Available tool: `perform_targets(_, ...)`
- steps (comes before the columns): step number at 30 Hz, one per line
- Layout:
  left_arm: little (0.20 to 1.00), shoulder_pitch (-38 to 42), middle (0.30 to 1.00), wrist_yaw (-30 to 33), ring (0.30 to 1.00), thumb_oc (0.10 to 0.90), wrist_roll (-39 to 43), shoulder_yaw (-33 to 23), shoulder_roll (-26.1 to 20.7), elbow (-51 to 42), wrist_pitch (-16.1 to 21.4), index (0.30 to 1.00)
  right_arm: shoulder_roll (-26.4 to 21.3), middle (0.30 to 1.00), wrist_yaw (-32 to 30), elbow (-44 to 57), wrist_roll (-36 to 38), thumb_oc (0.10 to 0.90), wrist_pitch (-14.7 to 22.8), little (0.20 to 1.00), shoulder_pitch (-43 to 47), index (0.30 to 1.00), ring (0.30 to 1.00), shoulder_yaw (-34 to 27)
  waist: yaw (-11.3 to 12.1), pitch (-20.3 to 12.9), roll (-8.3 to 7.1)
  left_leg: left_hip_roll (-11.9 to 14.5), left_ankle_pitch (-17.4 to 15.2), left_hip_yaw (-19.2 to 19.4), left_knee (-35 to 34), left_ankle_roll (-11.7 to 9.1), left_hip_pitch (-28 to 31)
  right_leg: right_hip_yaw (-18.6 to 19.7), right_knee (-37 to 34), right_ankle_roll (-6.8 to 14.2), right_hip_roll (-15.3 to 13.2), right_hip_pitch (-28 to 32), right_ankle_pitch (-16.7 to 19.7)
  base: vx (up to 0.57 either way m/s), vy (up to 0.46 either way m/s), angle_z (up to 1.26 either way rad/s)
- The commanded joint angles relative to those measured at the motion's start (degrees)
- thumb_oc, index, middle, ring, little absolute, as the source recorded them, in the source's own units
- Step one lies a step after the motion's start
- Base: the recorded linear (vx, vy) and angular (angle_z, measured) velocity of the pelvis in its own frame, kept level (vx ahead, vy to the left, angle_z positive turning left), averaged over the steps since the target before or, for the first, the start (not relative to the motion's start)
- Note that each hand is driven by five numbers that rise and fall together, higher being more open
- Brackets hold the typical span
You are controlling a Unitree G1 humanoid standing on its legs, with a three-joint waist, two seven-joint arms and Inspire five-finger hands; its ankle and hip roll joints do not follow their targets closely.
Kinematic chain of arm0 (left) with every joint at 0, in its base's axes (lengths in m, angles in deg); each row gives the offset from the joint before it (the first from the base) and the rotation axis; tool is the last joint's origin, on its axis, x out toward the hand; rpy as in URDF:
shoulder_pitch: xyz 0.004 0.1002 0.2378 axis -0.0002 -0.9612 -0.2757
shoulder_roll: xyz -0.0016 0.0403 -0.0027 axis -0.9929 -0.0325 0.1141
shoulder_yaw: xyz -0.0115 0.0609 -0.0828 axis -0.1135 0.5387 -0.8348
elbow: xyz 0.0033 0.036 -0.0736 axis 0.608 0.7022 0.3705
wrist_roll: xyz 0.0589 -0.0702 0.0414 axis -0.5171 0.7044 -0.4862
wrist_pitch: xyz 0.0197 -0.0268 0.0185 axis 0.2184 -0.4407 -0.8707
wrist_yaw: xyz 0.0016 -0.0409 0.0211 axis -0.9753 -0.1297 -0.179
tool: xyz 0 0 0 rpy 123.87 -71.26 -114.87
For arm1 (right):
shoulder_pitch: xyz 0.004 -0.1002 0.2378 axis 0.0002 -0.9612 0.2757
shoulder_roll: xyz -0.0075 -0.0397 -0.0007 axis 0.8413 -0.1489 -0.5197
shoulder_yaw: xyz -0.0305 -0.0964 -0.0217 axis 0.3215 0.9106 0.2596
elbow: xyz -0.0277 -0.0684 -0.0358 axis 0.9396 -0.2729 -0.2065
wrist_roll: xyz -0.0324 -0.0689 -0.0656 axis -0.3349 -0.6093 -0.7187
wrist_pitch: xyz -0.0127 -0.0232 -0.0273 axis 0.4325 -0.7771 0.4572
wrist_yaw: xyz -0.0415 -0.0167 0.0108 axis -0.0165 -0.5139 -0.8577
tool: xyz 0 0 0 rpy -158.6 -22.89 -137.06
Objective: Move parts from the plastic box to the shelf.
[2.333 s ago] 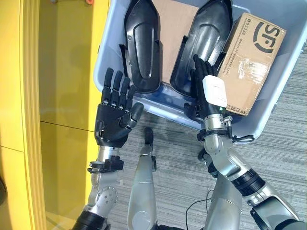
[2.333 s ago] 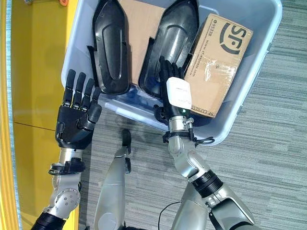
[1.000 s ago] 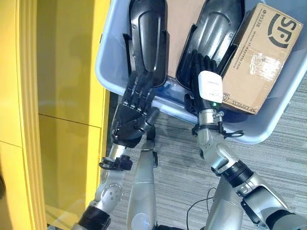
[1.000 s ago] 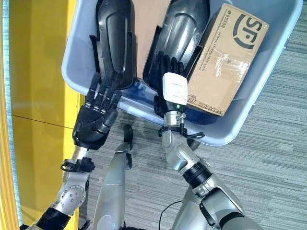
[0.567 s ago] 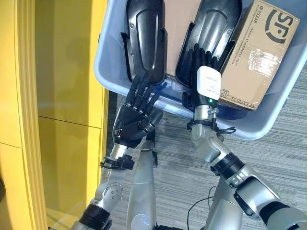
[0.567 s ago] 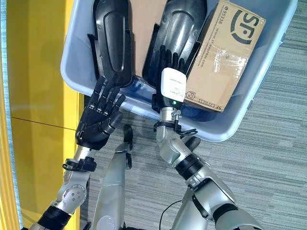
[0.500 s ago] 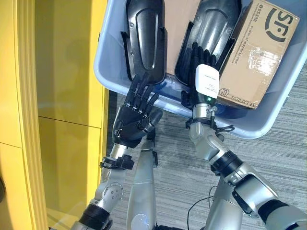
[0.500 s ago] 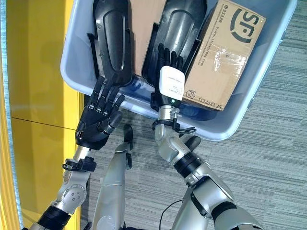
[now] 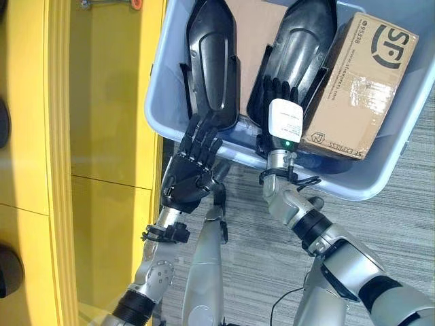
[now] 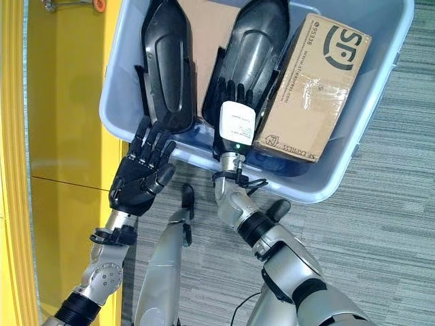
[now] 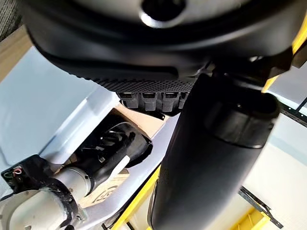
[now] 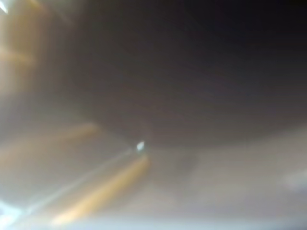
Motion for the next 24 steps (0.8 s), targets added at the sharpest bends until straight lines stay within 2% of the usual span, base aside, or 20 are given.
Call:
perform_targets(1,1.000,3.1,1.000,-4.2,1.000,0.900,2.9,0.5,0.4,-7.4,5.1,1.000,-6.9,0.300,4.2,-17.3,8.1,0.400,-2.1,0.300,-1.8,0.300,0.300,-2.1,4.8,3.4,4.64,-1.6,2.5,3.7,-3.9,2.6,-2.4,2.6,5.3,6.8,-1.2,1.8,-0.9,-0.02,-0.036,0.03)
perform_targets(3,1.000,3.1,1.000,-4.4,1.000,0.900,2.9,0.7,0.1,-8.0,4.6,1.000,-7.0,0.300,2.4,-17.9,9.3,0.400,0.7,0.300,-1.5,0.300,0.300,-2.3,4.8,3.4,4.66,-1.4,2.5,3.7,-4.0,2.6,-1.8,2.6,5.2,6.9,-1.3,2.3,-0.9,0.00,0.000,0.00)
perform_targets(6,1.000,3.4,1.000,-4.6,1.000,0.900,3.3,0.6,-0.3,-8.0,4.8,1.000,-7.1,0.300,2.7,-18.1,7.3,0.400,1.9,0.300,-0.6,0.300,0.300,-2.7,4.9,3.4,4.61,-1.4,2.5,3.7,-4.1,2.5,-1.3,2.5,5.0,7.0,-1.4,2.8,-0.8,0.00,0.000,0.00)
perform_targets(9,1.000,3.9,1.000,-3.9,1.000,0.900,4.0,0.4,-0.3,-7.9,4.8,1.000,-7.4,0.300,3.9,-17.8,6.8,0.400,0.7,0.300,0.4,0.300,0.300,-2.4,4.8,3.4,4.56,-1.3,2.3,3.8,-3.8,2.5,-0.6,2.6,5.1,7.1,-1.6,3.4,-0.9,0.00,0.000,0.00)
perform_targets(14,1.000,3.4,1.000,-5.0,1.000,0.900,4.9,0.0,-1.1,-8.6,4.0,1.000,-8.3,0.300,2.6,-18.3,4.3,0.400,1.4,0.300,0.7,0.300,0.300,-2.4,4.9,3.4,4.86,-1.1,2.4,4.0,-4.2,2.6,0.7,2.5,5.0,7.2,-2.0,4.4,-1.0,-0.01,-0.005,0.01)
perform_targets(19,1.000,2.7,1.000,-6.7,1.000,0.900,6.7,-0.8,-1.1,-8.6,3.7,1.000,-8.4,0.300,0.4,-16.9,5.0,0.400,4.9,0.300,0.1,0.300,0.300,-2.3,4.7,3.4,4.50,-0.3,2.1,4.9,-4.7,2.5,3.8,2.1,4.6,7.4,-2.4,7.1,-1.4,-0.03,-0.047,0.02)
perform_targets(24,1.000,1.3,1.000,-7.5,1.000,0.900,6.8,-2.0,-2.4,-10.4,3.1,1.000,-9.8,0.300,0.3,-11.0,4.2,0.400,9.3,0.300,-2.0,0.300,0.300,-2.7,3.9,3.4,3.36,0.7,1.6,5.9,-5.8,2.4,9.9,1.5,2.8,7.8,-2.2,12.5,-1.7,-0.02,-0.068,0.02)
